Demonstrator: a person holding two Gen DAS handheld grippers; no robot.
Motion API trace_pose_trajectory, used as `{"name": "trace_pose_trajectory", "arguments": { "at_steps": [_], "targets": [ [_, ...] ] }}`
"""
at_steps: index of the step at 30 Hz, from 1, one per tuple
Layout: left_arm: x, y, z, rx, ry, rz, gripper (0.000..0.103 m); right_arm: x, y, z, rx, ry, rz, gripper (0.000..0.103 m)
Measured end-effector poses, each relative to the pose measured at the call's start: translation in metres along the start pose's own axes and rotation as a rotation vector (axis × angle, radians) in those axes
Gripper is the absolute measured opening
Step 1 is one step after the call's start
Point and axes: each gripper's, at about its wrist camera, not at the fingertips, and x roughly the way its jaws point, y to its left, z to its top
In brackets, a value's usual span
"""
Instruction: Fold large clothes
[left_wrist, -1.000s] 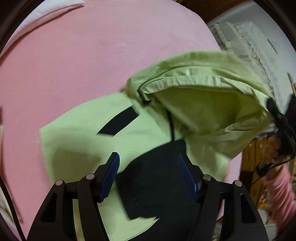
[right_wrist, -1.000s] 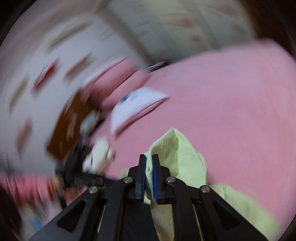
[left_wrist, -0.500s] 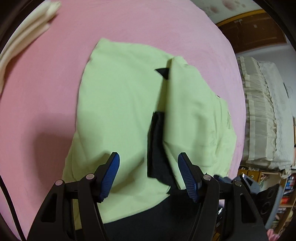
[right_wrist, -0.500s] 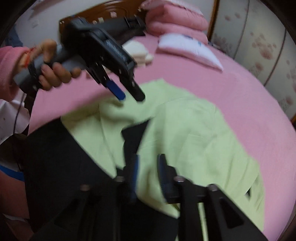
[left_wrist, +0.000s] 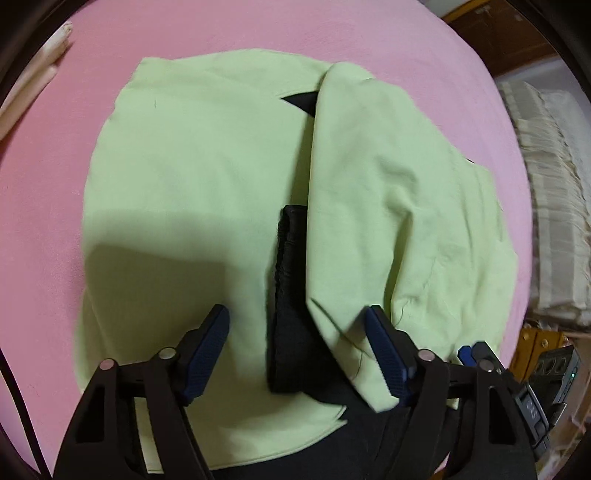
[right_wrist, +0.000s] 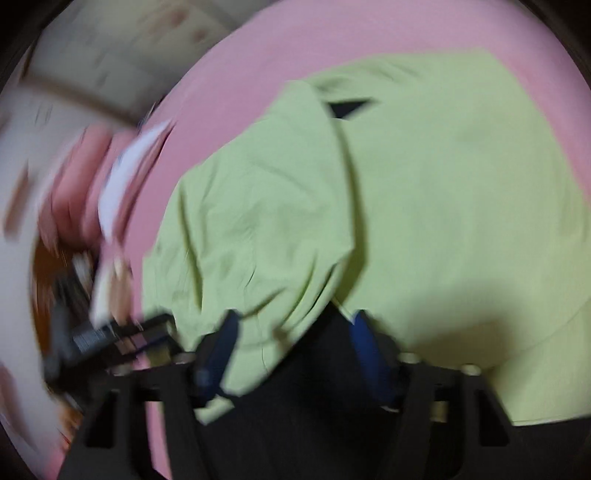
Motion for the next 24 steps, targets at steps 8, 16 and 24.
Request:
{"name": "trace_pose_trajectory", "arguments": {
  "at_steps": [8, 16, 24],
  "targets": [
    [-0.002, -0.022, -0.004, 0.073, -0.001, 0.038, 0.043, -0.003, -0.011, 0.019, 0.013, -0.087, 0.014, 0.002],
    [-0.031, -0.041, -0.028, 0.112, -0.183, 0.206, 0.033, -0.024, -0.005, 0.019, -0.127, -0.099, -0.256, 0.006],
    [0.000, -0.089, -0.039, 0.261, -0.068, 0.004, 0.033, -0.004, 0.030, -0.002, -0.213, 0.000, 0.104, 0.012]
  ]
}}
